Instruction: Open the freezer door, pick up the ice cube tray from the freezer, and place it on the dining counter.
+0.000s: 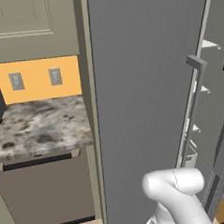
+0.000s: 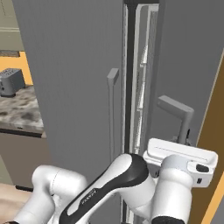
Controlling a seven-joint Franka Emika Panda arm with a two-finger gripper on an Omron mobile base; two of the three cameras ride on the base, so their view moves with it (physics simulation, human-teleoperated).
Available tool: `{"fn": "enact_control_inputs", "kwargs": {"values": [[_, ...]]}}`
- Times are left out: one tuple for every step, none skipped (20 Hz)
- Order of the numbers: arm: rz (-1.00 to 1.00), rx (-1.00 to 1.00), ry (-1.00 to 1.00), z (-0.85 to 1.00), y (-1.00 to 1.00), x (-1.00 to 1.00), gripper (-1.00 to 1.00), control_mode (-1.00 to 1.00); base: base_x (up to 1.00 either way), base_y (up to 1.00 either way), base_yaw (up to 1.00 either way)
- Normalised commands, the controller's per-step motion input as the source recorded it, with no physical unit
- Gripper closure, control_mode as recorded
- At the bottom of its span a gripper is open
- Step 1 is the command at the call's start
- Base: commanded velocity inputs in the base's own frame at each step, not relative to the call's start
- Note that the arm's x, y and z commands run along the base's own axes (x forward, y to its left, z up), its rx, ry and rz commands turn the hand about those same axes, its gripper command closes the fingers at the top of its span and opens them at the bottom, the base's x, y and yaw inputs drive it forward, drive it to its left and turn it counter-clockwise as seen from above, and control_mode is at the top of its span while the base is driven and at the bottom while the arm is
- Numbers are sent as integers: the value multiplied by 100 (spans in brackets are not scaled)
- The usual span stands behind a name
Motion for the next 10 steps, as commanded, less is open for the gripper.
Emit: {"fn": "enact_control_inputs", "kwargs": {"values": [[0, 0, 0, 0, -24, -5, 100, -100, 0, 0, 0], [0, 0, 0, 0, -24, -4, 100, -100, 0, 0, 0], [0, 0, 0, 0, -20, -1, 100, -100, 0, 0, 0], [0, 0, 0, 0, -15, 0, 100, -100, 0, 0, 0], [0, 0, 0, 0, -9, 0, 100, -100, 0, 0, 0], [0, 0, 0, 0, 0, 0, 100, -100, 0, 0, 0], [0, 0, 0, 0, 0, 0, 100, -100, 0, 0, 0], [0, 0, 0, 0, -2, 0, 100, -100, 0, 0, 0], [0, 0, 0, 0, -9, 0, 100, -100, 0, 0, 0], [0, 0, 0, 0, -9, 0, 100, -100, 0, 0, 0]]}}
